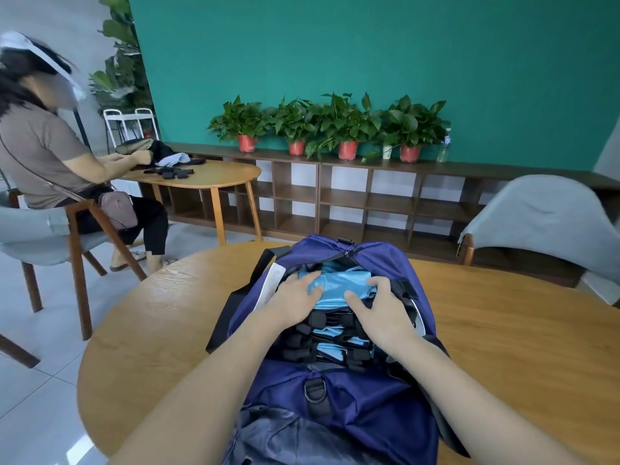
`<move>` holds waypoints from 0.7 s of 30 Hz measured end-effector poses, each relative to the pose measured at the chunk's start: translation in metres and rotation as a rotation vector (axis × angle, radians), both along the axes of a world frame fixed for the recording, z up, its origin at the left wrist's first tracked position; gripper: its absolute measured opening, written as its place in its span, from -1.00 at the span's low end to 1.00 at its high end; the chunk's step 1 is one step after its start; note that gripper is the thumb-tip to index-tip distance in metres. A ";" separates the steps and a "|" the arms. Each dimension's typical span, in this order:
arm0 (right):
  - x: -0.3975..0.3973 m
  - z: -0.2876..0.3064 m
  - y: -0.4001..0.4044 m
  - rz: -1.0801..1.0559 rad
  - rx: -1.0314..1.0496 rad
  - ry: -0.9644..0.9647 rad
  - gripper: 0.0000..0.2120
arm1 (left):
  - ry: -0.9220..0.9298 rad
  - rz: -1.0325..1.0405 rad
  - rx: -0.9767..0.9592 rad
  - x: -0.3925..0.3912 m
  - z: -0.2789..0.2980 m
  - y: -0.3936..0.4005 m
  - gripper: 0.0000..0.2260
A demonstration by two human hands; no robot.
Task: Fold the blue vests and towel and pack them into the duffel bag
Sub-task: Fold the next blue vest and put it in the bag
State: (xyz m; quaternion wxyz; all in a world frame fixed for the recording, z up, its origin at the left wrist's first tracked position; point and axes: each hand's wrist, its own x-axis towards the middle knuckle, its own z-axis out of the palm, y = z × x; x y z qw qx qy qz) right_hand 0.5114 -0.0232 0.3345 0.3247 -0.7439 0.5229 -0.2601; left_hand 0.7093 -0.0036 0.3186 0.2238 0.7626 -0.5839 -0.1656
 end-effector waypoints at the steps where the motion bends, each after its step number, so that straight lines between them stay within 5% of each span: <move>1: -0.002 -0.001 0.001 -0.015 -0.009 -0.013 -0.48 | -0.003 0.001 0.011 0.001 0.001 0.000 -0.53; 4: -0.006 -0.008 0.007 -0.165 -0.085 -0.044 -0.39 | -0.024 0.000 -0.031 0.003 0.009 -0.003 -0.49; 10: -0.001 -0.002 0.014 -0.251 0.357 -0.052 -0.13 | -0.027 0.015 -0.109 0.004 0.012 -0.001 -0.42; 14: -0.011 0.001 -0.002 -0.196 0.293 -0.060 0.13 | -0.038 0.018 -0.103 0.006 0.019 0.005 -0.40; 21: -0.041 0.045 -0.001 0.025 -0.157 0.083 -0.31 | -0.206 0.002 -0.121 0.013 0.077 0.025 -0.32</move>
